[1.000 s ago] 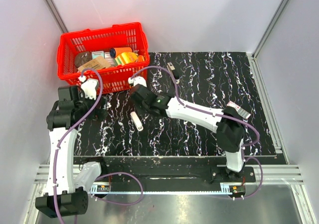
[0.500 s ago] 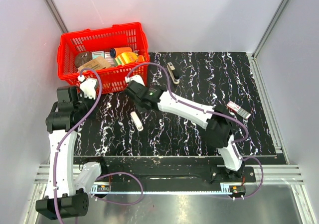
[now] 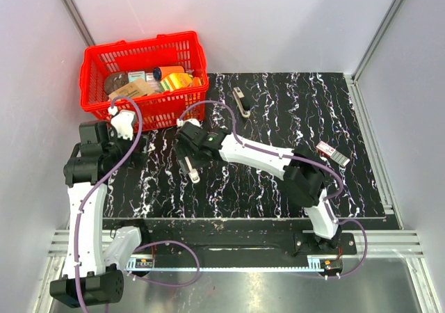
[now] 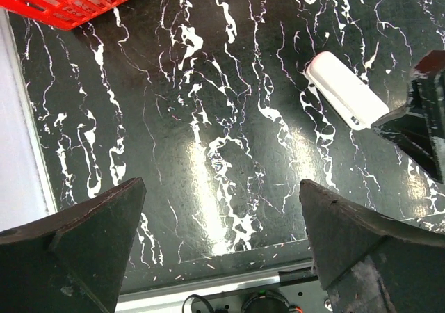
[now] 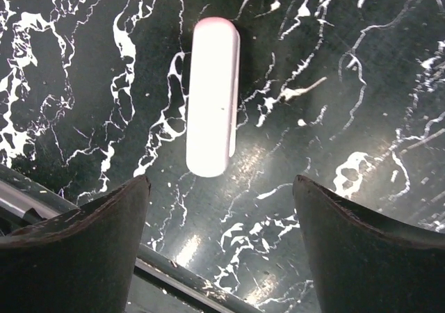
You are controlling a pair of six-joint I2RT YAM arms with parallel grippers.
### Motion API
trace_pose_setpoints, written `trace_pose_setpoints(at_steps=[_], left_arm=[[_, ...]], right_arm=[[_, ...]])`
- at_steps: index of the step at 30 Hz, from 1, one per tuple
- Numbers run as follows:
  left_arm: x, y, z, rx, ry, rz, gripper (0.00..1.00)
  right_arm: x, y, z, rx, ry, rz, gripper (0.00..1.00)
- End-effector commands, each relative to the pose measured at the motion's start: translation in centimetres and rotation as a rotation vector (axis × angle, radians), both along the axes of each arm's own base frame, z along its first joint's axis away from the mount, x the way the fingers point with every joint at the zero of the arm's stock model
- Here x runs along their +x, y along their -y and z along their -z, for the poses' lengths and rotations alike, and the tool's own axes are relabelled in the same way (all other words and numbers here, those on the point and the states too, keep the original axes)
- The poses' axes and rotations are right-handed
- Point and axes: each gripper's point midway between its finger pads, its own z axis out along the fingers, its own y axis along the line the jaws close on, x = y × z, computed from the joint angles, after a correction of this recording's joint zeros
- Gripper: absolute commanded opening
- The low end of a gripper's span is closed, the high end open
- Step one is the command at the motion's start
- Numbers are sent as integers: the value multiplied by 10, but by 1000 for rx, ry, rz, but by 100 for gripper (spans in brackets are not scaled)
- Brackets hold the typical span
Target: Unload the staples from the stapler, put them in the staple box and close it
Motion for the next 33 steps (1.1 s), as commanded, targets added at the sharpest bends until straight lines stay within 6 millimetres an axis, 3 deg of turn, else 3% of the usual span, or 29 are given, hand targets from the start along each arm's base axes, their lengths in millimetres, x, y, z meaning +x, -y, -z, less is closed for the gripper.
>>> trace_pose_setpoints(at_steps=[1, 9, 19, 26, 30, 33], left_arm=[[-1, -10, -6, 37, 27, -46, 99], [-1, -6, -1, 12, 8, -36, 99], [2, -12, 5, 45, 21, -44, 99], [16, -10, 8, 32, 84, -47, 99], [18, 9, -3, -28, 161, 45, 99], [15, 26, 1, -69, 183, 145, 99]], right_arm=[[0, -28, 6, 72, -42, -5, 87], [5, -27, 37, -9, -62, 24, 76], [4, -28, 45, -9, -78, 49, 42], [7, -40, 32, 45, -88, 79, 14], [7, -56, 14, 132, -105, 109, 10], [7, -68, 0, 213, -126, 128, 7]])
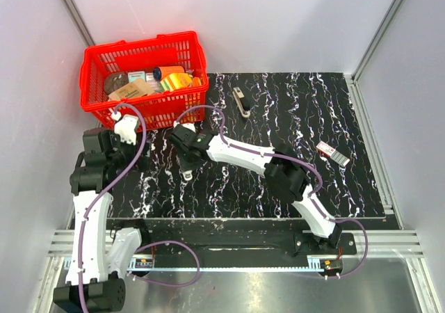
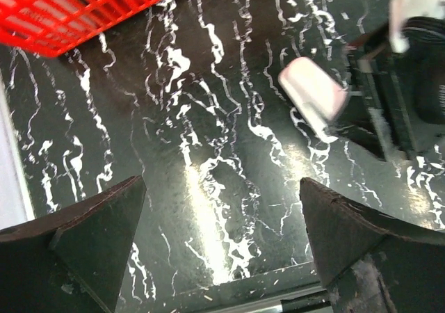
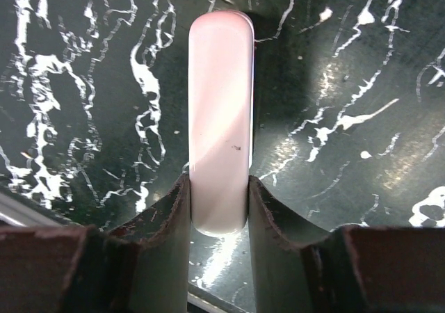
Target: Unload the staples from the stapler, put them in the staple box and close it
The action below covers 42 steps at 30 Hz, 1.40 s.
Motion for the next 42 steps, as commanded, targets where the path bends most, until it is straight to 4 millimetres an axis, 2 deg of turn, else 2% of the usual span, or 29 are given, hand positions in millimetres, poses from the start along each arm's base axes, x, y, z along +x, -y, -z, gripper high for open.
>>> trace_pose_setpoints(at_steps=[1, 6, 12, 17, 18, 20, 22, 27, 31, 36, 42], left_arm=[[9, 25, -14, -64, 122, 141, 99], [10, 36, 7, -66, 65, 270, 99], [13, 43, 51, -60, -49, 410, 99], [-8, 53, 87, -103, -231, 598, 83], [-9, 54, 92, -120, -259, 613, 83], [-12, 56, 101, -145, -294, 636, 89], [-11, 58, 107, -161, -295, 653, 99], [-5, 66, 104, -193, -232, 677, 99], [-4, 66, 107, -164, -206, 701, 99], [-8, 58, 120, -108, -224, 709, 99], [1, 50, 124, -63, -210, 670, 99]], right_arm=[[3, -34, -46, 193, 0, 51, 6], [3, -40, -62, 255, -3, 75, 3], [-1, -36, -76, 349, -55, 93, 0], [-3, -22, -79, 482, -160, 131, 0], [-2, -18, -79, 491, -162, 137, 0], [-1, -13, -75, 488, -164, 143, 0], [-1, -11, -68, 486, -180, 146, 0], [-5, -16, -65, 560, -255, 150, 0], [-7, -20, -73, 617, -290, 151, 0], [-9, -19, -89, 670, -304, 149, 0], [-13, -24, -103, 721, -333, 138, 0]])
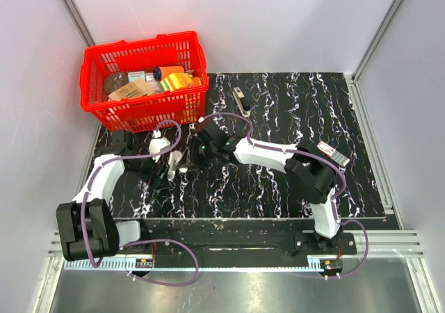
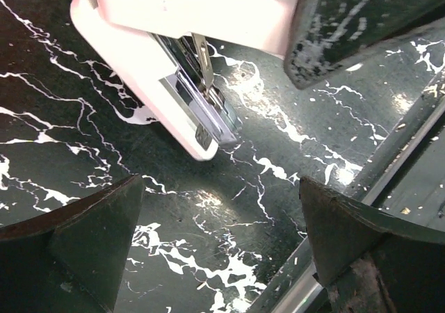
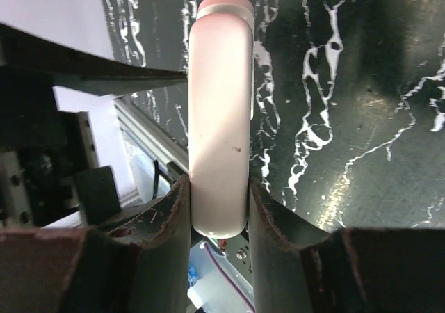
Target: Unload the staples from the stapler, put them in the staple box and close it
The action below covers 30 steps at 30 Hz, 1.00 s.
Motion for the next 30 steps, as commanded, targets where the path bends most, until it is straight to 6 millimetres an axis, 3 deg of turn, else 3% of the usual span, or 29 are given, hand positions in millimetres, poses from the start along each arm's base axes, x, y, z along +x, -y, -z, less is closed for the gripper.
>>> trace_pose_setpoints(at_steps=[1, 5, 13, 19, 26, 28, 30], left_arm=[[19, -8, -7, 43, 121, 6, 99], [30, -18, -9, 101, 192, -13, 99], [29, -20, -13, 108, 212, 9, 96], [29, -9, -24, 36, 189, 32, 93], [25, 2, -38, -31, 174, 60, 92], [23, 1, -37, -25, 170, 72, 86], [20, 0, -34, -13, 156, 90, 70]], right_arm=[[3, -12, -66, 178, 42, -11, 0], [-2, -9, -69, 186, 35, -20, 0], [-11, -1, -79, 210, 32, -27, 0], [-14, 0, -101, 280, 49, -22, 0], [-17, -4, -109, 327, 31, -32, 0], [-18, -3, -108, 331, 26, -30, 0], [-18, -2, -108, 333, 29, -28, 0]])
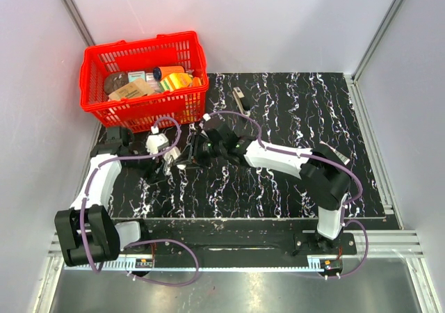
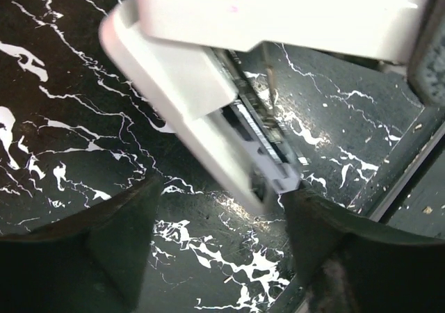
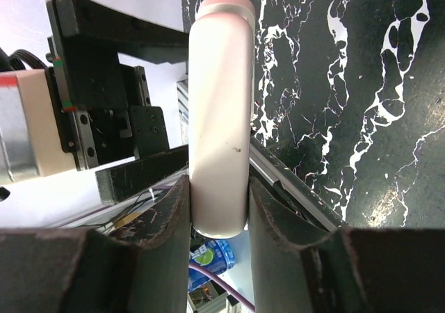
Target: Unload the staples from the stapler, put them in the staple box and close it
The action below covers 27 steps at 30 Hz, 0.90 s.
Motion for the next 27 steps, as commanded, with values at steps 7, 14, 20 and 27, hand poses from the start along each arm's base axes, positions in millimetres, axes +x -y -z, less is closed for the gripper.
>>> trace_pose_setpoints(at_steps=[7, 14, 20, 27], left_arm=[[-4, 5, -7, -37, -20, 84, 34], [-1, 7, -19, -45, 13, 87, 25], [3, 1, -22, -24, 28, 76, 8], [4, -5, -23, 6, 45, 80, 0]], right_arm=[[-7, -5, -52, 171, 24, -30, 0], [-10, -6, -47, 186, 10, -48, 0], [-16, -3, -38, 167, 17, -72, 0], [-21, 7, -20, 106, 52, -101, 0]])
